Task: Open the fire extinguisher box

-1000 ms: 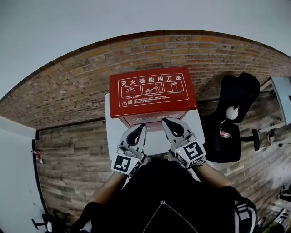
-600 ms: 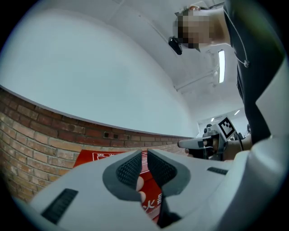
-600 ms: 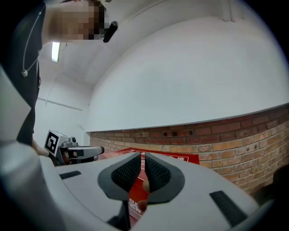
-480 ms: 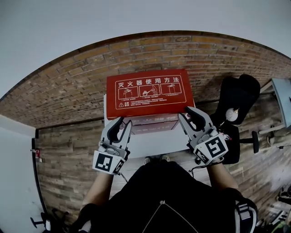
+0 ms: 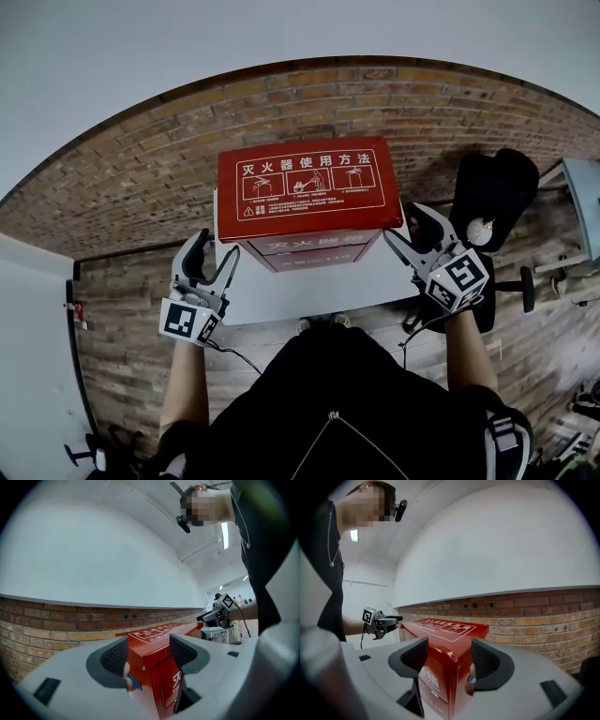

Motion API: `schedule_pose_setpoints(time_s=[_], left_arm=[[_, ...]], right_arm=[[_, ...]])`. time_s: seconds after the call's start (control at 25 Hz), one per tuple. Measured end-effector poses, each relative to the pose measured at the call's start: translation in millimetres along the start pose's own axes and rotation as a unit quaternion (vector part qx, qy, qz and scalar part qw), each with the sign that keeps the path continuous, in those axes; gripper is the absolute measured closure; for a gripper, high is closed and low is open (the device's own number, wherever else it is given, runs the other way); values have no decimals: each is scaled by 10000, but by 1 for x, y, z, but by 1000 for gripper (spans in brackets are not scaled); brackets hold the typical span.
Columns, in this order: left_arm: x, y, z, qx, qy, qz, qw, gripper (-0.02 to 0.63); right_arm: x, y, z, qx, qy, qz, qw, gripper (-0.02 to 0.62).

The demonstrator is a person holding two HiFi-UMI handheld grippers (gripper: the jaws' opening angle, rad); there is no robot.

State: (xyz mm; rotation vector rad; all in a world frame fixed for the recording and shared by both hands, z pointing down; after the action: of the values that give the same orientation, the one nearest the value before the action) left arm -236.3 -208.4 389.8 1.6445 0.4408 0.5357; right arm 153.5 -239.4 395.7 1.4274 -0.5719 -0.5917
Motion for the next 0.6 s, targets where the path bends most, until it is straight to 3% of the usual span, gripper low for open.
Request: schedule_pose_setpoints(time_s=[0.12,0.4,0.6], left_arm=[[-5,17,0,-182,159,-169,9996,251],[-3,31,14,-94,456,-405,9981,244],[-3,30,17,38,341,-428,9985,245]], right_arm=[[7,17,0,-84,-200,254,9994,311],[7,27,7,124,-629,480,9968,310],[10,28,9,169,-497,369,9979,311]])
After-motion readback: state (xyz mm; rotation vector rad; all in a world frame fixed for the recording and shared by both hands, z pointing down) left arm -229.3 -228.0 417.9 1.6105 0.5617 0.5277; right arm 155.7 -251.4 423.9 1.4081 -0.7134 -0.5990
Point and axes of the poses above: the fingertips, and each gripper's own axes: z forward along the fingers, x to its right, y out of its underside, the point moved 6 cm from there along -z, backward along the fingers, and after that the axes turned 6 degrees about x, right-handed, at the moved point
